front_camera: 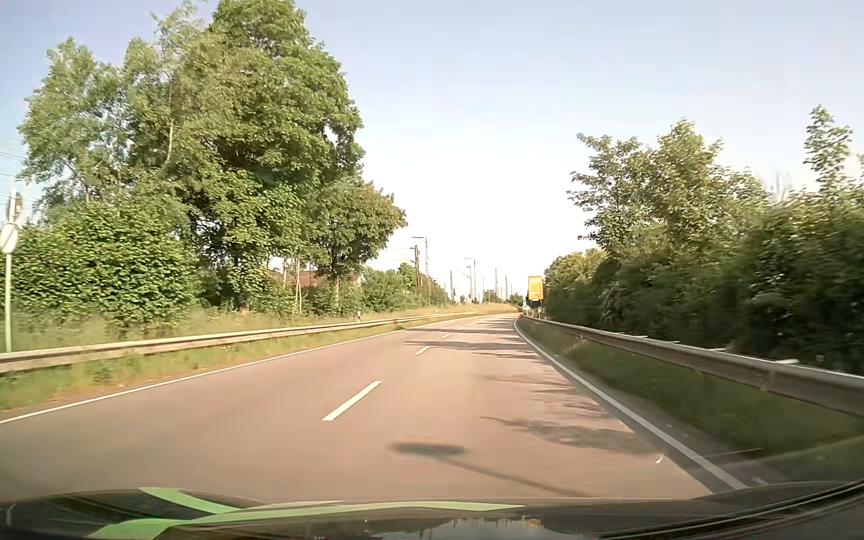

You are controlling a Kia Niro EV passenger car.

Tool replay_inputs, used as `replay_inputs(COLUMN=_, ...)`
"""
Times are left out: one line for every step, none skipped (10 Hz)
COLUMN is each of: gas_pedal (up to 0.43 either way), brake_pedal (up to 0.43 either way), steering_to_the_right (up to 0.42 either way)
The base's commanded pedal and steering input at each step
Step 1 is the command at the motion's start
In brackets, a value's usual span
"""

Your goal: Follow the waypoints while adhering to traffic rules and regulations

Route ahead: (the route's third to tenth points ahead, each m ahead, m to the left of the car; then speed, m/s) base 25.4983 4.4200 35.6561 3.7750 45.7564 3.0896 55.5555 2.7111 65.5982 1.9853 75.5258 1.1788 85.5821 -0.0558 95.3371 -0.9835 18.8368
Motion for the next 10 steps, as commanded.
replay_inputs(gas_pedal=0.177, brake_pedal=0.000, steering_to_the_right=0.003)
replay_inputs(gas_pedal=0.169, brake_pedal=0.000, steering_to_the_right=0.003)
replay_inputs(gas_pedal=0.169, brake_pedal=0.000, steering_to_the_right=0.003)
replay_inputs(gas_pedal=0.169, brake_pedal=0.000, steering_to_the_right=0.004)
replay_inputs(gas_pedal=0.169, brake_pedal=0.000, steering_to_the_right=0.004)
replay_inputs(gas_pedal=0.118, brake_pedal=0.000, steering_to_the_right=0.004)
replay_inputs(gas_pedal=0.087, brake_pedal=0.000, steering_to_the_right=0.004)
replay_inputs(gas_pedal=0.087, brake_pedal=0.000, steering_to_the_right=0.004)
replay_inputs(gas_pedal=0.087, brake_pedal=0.000, steering_to_the_right=0.004)
replay_inputs(gas_pedal=0.087, brake_pedal=0.000, steering_to_the_right=0.004)
